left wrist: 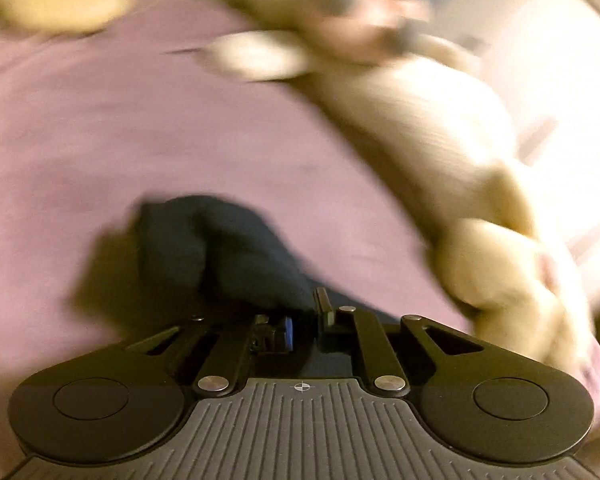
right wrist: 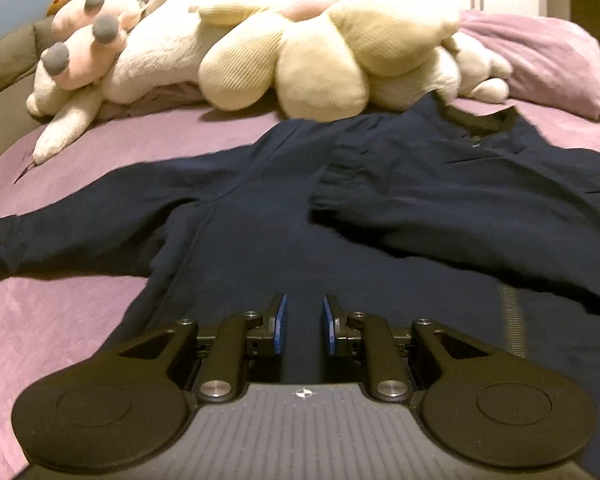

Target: Fold large clothes

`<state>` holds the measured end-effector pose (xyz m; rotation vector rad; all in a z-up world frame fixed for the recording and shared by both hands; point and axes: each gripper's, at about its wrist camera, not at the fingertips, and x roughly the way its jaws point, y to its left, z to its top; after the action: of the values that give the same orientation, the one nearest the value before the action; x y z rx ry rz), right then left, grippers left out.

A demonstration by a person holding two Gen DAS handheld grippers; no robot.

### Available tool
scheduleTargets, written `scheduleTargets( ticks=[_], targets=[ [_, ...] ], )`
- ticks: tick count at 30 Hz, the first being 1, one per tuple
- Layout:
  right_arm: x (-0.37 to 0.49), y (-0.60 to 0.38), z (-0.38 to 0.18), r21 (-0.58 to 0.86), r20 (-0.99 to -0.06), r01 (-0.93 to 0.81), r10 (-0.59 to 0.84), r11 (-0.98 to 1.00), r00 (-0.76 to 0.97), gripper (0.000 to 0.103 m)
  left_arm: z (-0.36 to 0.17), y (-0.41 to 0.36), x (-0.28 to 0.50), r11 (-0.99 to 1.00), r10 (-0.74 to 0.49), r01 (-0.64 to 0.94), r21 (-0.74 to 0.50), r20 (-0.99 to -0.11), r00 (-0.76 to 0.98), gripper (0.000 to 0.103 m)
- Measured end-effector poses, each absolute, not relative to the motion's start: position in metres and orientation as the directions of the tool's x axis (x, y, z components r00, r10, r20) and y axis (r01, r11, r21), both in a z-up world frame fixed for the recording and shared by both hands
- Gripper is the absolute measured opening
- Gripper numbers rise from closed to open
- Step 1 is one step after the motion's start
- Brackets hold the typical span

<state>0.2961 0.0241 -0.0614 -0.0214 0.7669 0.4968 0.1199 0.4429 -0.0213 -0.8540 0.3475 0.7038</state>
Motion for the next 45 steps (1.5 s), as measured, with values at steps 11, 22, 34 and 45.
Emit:
scheduleTargets(
  ticks=[11, 22, 34, 45],
  targets=[
    [0.285, -0.075, -0.038, 0.264, -0.61, -0.29, 0.393, 0.92, 0.688, 0.019, 0.024, 0.187, 0.297, 0.938, -0.009, -0.157, -0.31, -0.471, 0.882, 0.02],
    [0.292, -0.152, -0.067, 0.307, -0.688, -0.178, 0.348, 0.935, 0.636, 0.019, -0.053, 0.142, 0.278, 0.923, -0.008, -0.22, -0.314, -0.589, 0.808, 0.098],
    [0.368, -0.11, -0.085, 0.691, -0.582, -0.113, 0.642, 0.714, 0.499, 0.065, -0.069, 0.201, 0.234, 0.838, 0.236, -0.494, -0.233, -0.661, 0.712, 0.097],
    [0.371, -0.067, -0.036, 0.561, -0.564, -0.278, 0.606, 0.78, 0.56, 0.022, -0.066, 0.215, 0.244, 0.823, 0.323, -0.542, -0.168, -0.647, 0.691, 0.097]
  ],
)
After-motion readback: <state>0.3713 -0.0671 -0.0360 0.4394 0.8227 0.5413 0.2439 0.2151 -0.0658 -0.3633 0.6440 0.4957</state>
